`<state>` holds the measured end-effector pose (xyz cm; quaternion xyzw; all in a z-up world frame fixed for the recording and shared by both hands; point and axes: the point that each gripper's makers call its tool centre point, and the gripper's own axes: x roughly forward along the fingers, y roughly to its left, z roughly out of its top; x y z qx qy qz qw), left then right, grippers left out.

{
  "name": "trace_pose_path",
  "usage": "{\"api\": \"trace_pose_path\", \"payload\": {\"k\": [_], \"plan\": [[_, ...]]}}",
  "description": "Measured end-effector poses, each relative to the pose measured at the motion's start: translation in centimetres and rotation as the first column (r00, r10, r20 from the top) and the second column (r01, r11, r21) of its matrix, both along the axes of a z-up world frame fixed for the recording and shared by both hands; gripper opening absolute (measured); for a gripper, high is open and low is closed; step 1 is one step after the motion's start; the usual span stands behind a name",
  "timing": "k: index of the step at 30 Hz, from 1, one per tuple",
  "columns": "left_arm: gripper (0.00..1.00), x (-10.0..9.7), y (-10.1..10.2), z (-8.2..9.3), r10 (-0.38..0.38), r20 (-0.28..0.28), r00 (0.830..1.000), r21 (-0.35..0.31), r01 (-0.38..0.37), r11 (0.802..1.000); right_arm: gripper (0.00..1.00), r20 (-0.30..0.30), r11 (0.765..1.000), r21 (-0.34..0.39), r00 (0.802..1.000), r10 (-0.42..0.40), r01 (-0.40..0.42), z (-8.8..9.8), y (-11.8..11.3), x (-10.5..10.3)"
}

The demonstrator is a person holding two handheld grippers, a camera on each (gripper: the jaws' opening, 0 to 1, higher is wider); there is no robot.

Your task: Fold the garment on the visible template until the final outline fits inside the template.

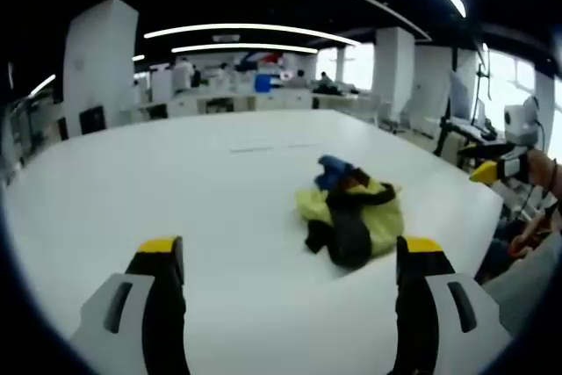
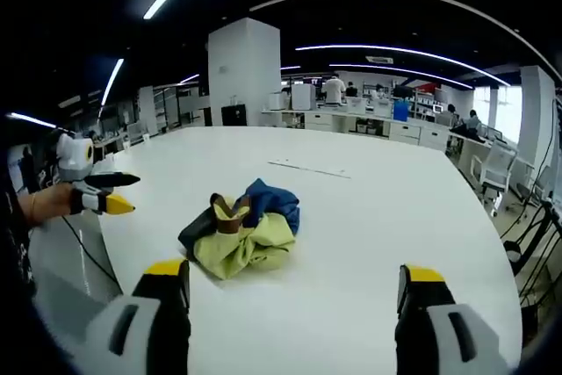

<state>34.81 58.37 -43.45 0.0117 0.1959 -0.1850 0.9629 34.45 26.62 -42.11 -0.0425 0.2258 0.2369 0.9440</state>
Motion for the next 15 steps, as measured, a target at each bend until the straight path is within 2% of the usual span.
{"api": "trace_pose_path", "payload": {"k": [15], "plan": [[0.95, 0.36, 0.64, -0.45, 0.010, 0.002, 1.000, 0.011, -0.010, 1.000, 0.98, 0.004, 1.000, -0.005, 1.000, 0.010, -0.010, 0.09, 0.30, -0.07]]}}
